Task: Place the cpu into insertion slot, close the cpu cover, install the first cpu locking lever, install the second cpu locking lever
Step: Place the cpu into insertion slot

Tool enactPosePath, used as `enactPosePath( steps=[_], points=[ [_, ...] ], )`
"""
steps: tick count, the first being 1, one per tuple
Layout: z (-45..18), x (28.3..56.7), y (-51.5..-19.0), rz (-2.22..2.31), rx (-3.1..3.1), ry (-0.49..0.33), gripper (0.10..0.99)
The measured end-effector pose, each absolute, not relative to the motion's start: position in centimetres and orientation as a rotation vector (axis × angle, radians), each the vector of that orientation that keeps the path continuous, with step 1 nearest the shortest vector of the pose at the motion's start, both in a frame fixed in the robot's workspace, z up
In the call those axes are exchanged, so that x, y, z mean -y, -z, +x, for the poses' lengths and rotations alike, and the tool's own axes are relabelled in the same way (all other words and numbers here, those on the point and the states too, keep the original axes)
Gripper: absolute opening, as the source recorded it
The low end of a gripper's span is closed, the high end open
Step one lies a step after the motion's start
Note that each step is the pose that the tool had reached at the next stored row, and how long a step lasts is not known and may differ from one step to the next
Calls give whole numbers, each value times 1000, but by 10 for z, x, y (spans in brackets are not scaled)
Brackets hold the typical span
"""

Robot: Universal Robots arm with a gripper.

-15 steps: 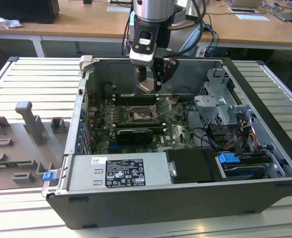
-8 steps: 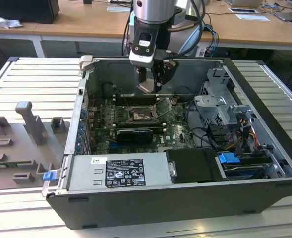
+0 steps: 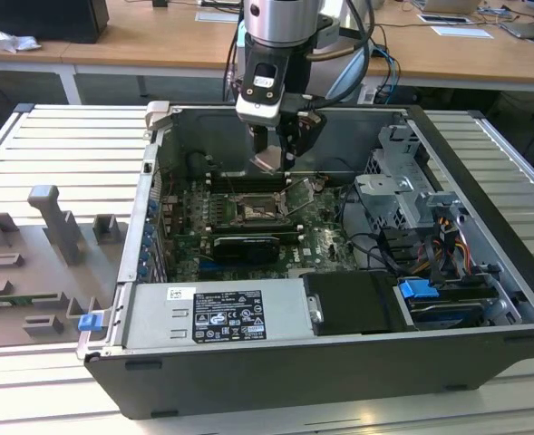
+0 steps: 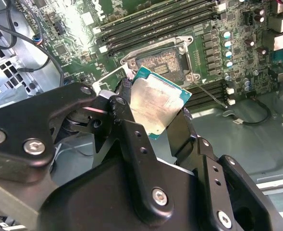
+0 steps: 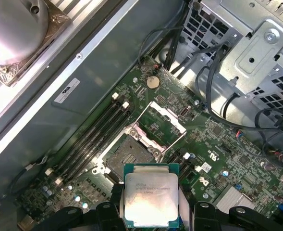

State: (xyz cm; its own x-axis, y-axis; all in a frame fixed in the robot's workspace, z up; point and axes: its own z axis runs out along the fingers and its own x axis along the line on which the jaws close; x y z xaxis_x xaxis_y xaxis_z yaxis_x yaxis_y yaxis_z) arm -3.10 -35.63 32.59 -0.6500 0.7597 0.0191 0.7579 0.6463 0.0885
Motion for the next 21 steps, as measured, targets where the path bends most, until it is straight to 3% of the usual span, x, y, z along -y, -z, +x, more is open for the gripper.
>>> enactPosePath(
  steps=[21],
  points=[
    [-31, 356, -318, 1314, -2828, -138, 537]
  ],
)
